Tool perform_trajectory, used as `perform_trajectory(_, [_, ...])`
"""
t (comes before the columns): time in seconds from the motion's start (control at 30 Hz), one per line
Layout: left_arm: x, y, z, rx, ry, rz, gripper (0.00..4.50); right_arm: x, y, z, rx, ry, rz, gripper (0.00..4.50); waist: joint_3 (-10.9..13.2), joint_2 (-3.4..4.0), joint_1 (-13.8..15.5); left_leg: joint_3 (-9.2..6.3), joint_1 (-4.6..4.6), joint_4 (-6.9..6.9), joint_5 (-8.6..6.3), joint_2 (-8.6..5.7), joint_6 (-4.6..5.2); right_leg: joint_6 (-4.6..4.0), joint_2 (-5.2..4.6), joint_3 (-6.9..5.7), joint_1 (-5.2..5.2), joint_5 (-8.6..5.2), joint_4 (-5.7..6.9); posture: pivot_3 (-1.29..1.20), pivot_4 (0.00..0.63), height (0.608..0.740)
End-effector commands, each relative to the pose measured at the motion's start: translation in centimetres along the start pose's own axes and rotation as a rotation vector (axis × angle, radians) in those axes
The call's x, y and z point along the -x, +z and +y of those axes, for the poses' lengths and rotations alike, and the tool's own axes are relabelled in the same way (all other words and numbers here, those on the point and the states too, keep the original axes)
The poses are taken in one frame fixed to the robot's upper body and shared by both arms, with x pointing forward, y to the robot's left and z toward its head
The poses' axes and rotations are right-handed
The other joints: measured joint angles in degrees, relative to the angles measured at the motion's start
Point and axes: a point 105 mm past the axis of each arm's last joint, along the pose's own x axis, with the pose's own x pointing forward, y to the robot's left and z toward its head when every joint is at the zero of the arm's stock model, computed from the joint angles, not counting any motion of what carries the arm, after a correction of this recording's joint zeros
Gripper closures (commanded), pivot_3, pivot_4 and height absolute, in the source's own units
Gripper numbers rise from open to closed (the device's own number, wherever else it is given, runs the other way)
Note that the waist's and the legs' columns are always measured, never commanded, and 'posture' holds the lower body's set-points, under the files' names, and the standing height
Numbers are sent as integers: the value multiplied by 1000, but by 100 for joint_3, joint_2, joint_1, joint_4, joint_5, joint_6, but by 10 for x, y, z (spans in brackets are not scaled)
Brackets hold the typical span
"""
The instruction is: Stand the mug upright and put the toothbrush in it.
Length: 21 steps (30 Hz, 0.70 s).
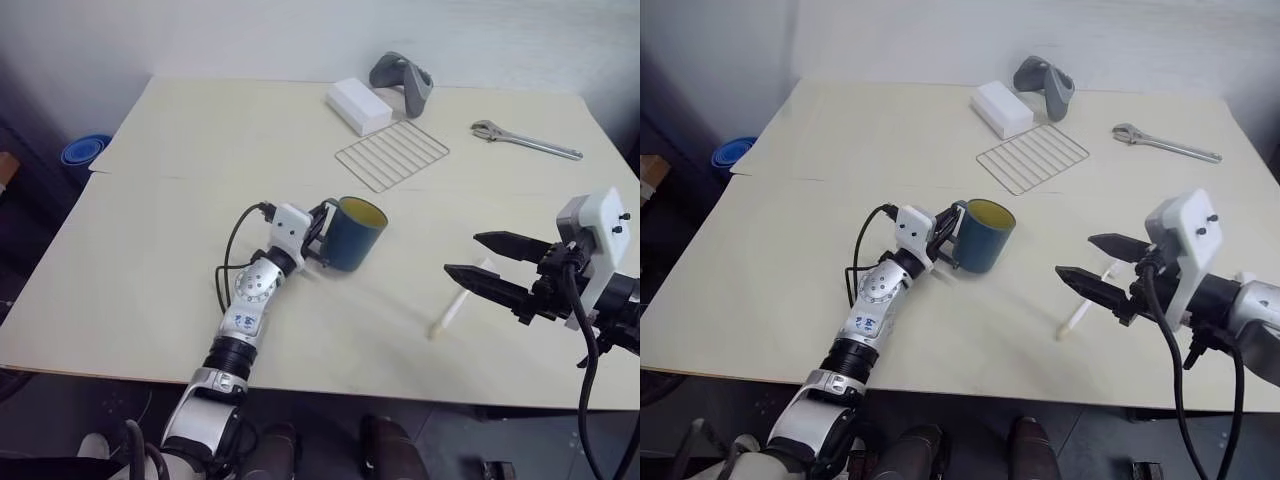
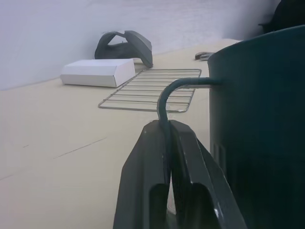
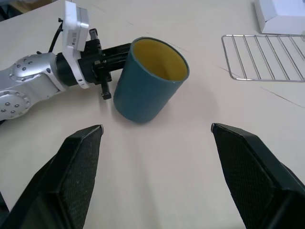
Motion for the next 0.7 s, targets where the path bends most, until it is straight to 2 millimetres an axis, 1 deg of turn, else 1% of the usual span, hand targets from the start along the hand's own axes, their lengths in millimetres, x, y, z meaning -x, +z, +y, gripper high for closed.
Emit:
perform_trajectory(0.03, [12,9,-1,-13,-39,-14,3158,0,4,1,14,6,-26,699,0,0,3,0,-1,-1,0,0,0,0,0,0,-2,0,1,0,150,740])
perform_trajectory(0.1, [19,14,-1,-21,-57,-12,2526,0,2,0,8,7,-25,699,0,0,16,-2,-3,0,0,1,0,0,-1,-2,-2,0,0,0,150,740])
perform_trajectory(0.17, [26,15,0,-23,-67,2,2043,-1,1,0,-2,10,-27,699,0,0,26,-2,-4,2,0,-1,0,0,-2,-1,-1,0,-3,0,150,740])
perform_trajectory(0.2, [29,15,1,-18,-70,13,1683,-1,0,-1,-4,12,-26,699,0,0,32,-4,-4,2,-1,-2,1,0,-3,-2,2,0,-5,0,150,740])
perform_trajectory(0.3, [39,17,3,4,-85,51,839,-3,-4,0,-10,20,-20,699,0,0,25,-6,-2,1,-2,-2,2,0,-3,-2,4,0,-7,0,150,740])
perform_trajectory(0.33, [42,19,4,9,-95,57,496,-4,-6,-1,-9,22,-15,699,0,0,24,-6,-3,1,-2,-2,3,0,-2,-3,4,0,-7,0,150,740])
perform_trajectory(0.4, [50,24,8,11,-132,73,28,-5,-11,-3,-12,16,1,699,0,1,20,-6,-3,1,-2,-1,3,0,-1,-3,3,0,-6,0,150,740])
perform_trajectory(0.47, [57,29,11,30,-168,95,28,-5,-15,-5,-15,3,15,699,-1,3,4,-7,-2,1,-2,3,2,0,1,-3,3,0,-6,0,150,740])
perform_trajectory(0.5, [63,33,13,30,-208,112,28,-5,-18,-7,-14,-8,27,699,-1,3,2,-7,-2,1,-2,4,2,0,1,-3,3,0,-5,0,150,740])
perform_trajectory(0.53, [73,37,20,30,-265,146,28,-6,-21,-9,-33,-27,29,699,-1,3,-2,-6,-2,1,-2,3,2,0,1,-3,3,0,-6,0,150,740])
perform_trajectory(0.63, [101,61,34,60,-495,253,28,-14,-31,-12,-129,-112,-7,699,-1,2,-91,-9,-1,-1,-7,20,-8,-6,12,-4,1,-2,-5,0,150,740])
perform_trajectory(0.7, [119,79,35,61,-675,328,28,-22,-40,-14,-176,-189,-12,699,1,10,-148,-16,-2,-1,-6,24,-12,-13,13,-10,0,-6,-1,0,150,740])
